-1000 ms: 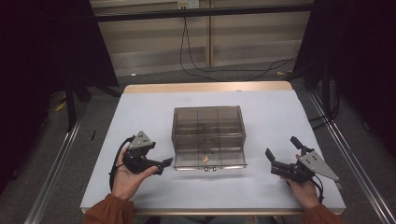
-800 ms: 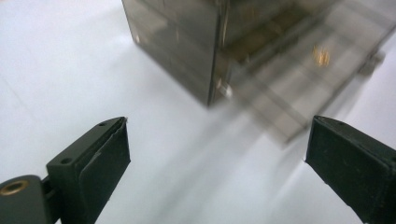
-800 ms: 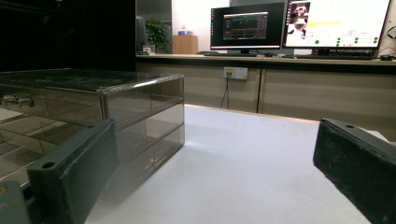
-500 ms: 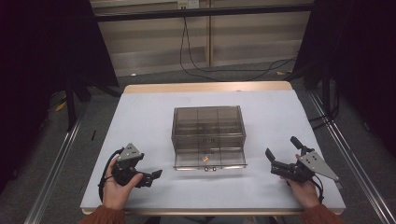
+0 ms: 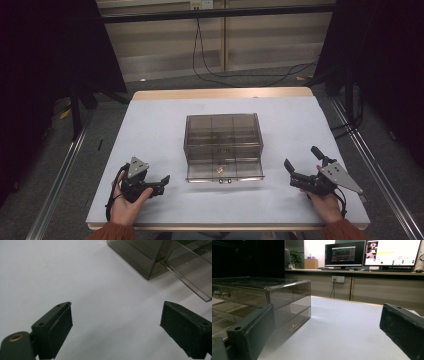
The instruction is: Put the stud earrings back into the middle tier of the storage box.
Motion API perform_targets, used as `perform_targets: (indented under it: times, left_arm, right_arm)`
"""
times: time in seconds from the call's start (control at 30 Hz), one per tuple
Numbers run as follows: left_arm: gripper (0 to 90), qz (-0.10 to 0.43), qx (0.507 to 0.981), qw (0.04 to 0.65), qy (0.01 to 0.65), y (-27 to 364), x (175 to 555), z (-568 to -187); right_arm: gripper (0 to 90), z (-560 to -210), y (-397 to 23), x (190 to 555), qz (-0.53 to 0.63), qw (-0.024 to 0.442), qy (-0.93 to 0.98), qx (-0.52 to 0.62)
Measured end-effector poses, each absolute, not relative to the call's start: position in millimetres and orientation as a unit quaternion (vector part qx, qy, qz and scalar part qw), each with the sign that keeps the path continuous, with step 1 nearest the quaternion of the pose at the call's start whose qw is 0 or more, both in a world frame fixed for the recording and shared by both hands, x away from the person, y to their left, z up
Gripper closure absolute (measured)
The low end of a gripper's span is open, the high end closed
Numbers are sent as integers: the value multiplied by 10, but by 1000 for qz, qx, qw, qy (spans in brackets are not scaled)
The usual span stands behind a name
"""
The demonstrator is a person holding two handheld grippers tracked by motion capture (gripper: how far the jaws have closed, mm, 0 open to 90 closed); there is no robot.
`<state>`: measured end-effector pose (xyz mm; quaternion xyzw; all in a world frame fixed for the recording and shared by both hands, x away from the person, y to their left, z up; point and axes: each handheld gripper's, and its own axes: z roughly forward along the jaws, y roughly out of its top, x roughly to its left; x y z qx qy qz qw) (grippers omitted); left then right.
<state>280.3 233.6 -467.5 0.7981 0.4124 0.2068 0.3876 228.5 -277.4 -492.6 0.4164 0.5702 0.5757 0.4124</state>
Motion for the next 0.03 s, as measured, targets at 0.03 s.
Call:
perform_targets:
  times: [0.03]
  left_arm:
    - [79, 205, 799, 390, 408, 2323, 2811, -4682]
  right_arm:
    - [2, -4926, -2774, 2284, 575, 412, 570, 418]
